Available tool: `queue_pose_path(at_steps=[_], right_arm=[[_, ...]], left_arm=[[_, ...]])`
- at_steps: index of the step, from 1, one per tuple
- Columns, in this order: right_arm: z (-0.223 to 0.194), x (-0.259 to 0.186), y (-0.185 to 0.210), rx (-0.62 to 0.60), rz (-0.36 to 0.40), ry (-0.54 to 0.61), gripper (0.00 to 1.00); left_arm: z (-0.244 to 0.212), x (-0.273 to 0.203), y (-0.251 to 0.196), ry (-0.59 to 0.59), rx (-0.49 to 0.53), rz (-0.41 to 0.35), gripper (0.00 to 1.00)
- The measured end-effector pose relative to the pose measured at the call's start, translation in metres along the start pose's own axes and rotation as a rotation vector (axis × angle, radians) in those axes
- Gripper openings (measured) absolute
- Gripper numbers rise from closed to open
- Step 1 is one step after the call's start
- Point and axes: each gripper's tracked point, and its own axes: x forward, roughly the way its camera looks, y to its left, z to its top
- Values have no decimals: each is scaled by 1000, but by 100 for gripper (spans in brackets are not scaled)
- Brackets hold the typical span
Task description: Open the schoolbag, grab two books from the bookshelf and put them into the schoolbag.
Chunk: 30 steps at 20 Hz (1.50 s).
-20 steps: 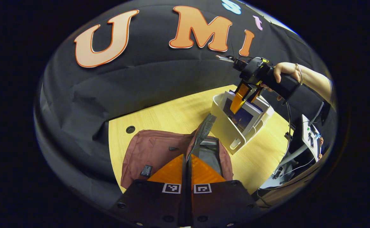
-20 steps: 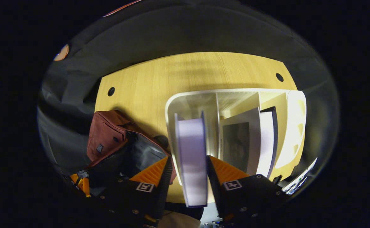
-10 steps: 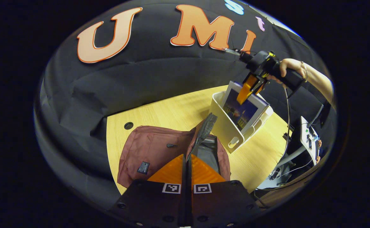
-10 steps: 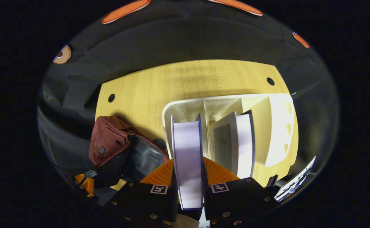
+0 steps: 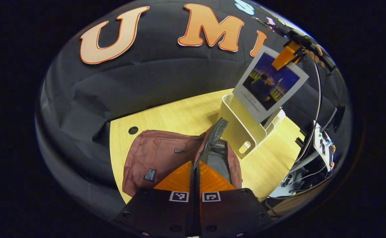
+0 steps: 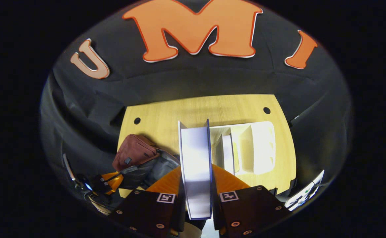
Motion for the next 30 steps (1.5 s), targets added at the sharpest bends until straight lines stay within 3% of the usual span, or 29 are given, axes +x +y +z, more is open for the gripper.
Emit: queue_pose_path(at_steps=[2,5,8,14,22,27,30], right_arm=[[-10,-25,5,14,33,-38,34],[-48,-42,24,52,165,-66,33],[-98,-22,45,182,305,-49,33],[-170,67,89,466,531,-13,33],[-200,160,160,643,565,-4,33],[-194,195,195,572,506,-54,33],[-183,210,210,602,530,-74,33]], left_arm=[[-1,-1,1,2,-2,-5,1],[-1,0,1,3,10,-3,1],[1,0,-1,6,19,-1,0],[8,-5,-15,24,53,-14,1],[19,-22,-37,36,120,-8,1],[18,-27,-54,44,161,-30,1],[21,-28,-59,29,180,-40,1]])
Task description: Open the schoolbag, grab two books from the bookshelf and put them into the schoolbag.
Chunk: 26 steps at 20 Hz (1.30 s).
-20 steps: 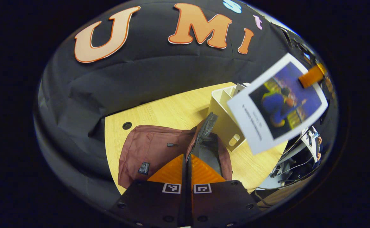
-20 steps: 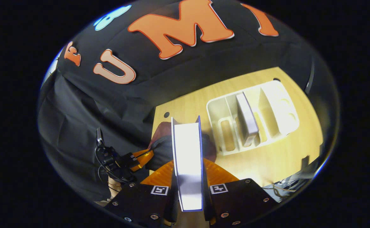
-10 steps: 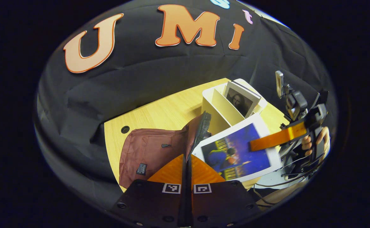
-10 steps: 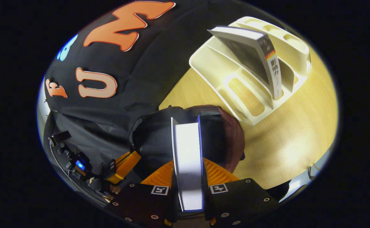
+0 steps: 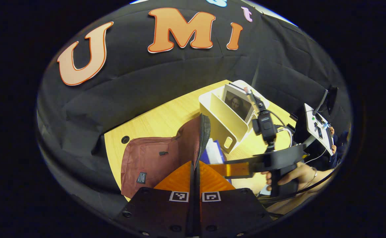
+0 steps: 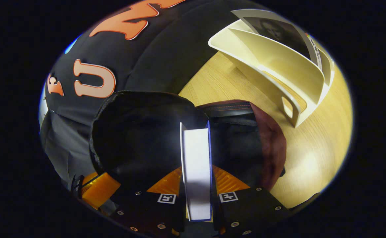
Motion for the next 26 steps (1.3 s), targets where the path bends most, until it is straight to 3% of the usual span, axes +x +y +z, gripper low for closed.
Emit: queue_pose_path(at_steps=[1,2,3,7,9,11,13,20,26], right_arm=[[1,5,1,11,3,-11,33],[5,10,2,18,2,-32,22],[11,14,0,21,-9,-64,33],[-2,22,-10,17,-62,-21,36],[-13,24,-20,-7,-112,18,42],[-15,15,-24,-15,-122,47,56],[-16,5,-33,-15,-154,58,99],[-18,-26,-48,-103,-179,101,98],[5,-88,-75,-280,-257,57,98]], left_arm=[[-1,-3,0,-3,12,1,1],[0,-4,1,-7,15,1,1],[-2,-5,0,-9,11,-5,1],[-8,-2,6,0,-34,-16,1],[-11,-1,13,2,-65,-13,1],[-13,-1,17,-3,-79,-13,1],[-14,-2,18,-10,-88,-15,1],[-17,1,18,-13,-93,-22,1],[-21,2,16,-20,-117,-32,1]])
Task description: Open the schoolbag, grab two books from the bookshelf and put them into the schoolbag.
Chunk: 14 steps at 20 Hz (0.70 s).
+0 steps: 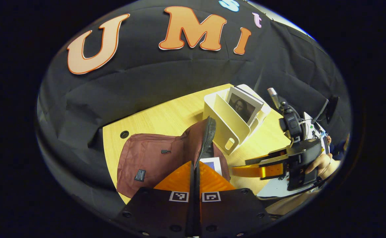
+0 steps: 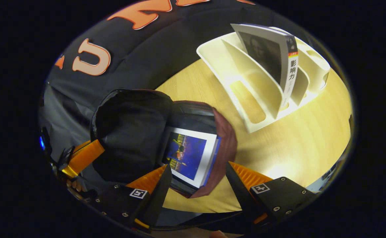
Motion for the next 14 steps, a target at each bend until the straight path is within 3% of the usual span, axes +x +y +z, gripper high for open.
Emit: queue_pose_path(at_steps=[8,12,14], right_arm=[[43,-100,-90,-276,-269,-39,98],[102,-139,-101,-355,-337,-72,98],[130,-148,-89,-370,-316,-56,98]], left_arm=[[-5,8,-1,-8,-42,-13,1],[-5,13,-2,-6,-38,-9,1],[-6,14,-2,-4,-45,-6,1]])
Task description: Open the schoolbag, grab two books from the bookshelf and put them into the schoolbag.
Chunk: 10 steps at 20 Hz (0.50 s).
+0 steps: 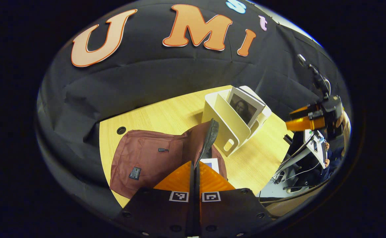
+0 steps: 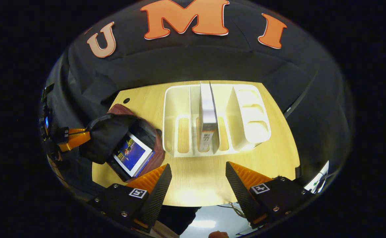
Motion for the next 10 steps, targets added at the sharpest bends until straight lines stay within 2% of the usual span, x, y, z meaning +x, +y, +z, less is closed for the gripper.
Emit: queue_pose_path(at_steps=[4,10], right_arm=[[59,12,-3,1,54,49,99],[112,70,-20,-6,18,148,98]], left_arm=[[-2,0,5,-1,-19,17,1],[-2,-1,15,6,-58,54,0]])
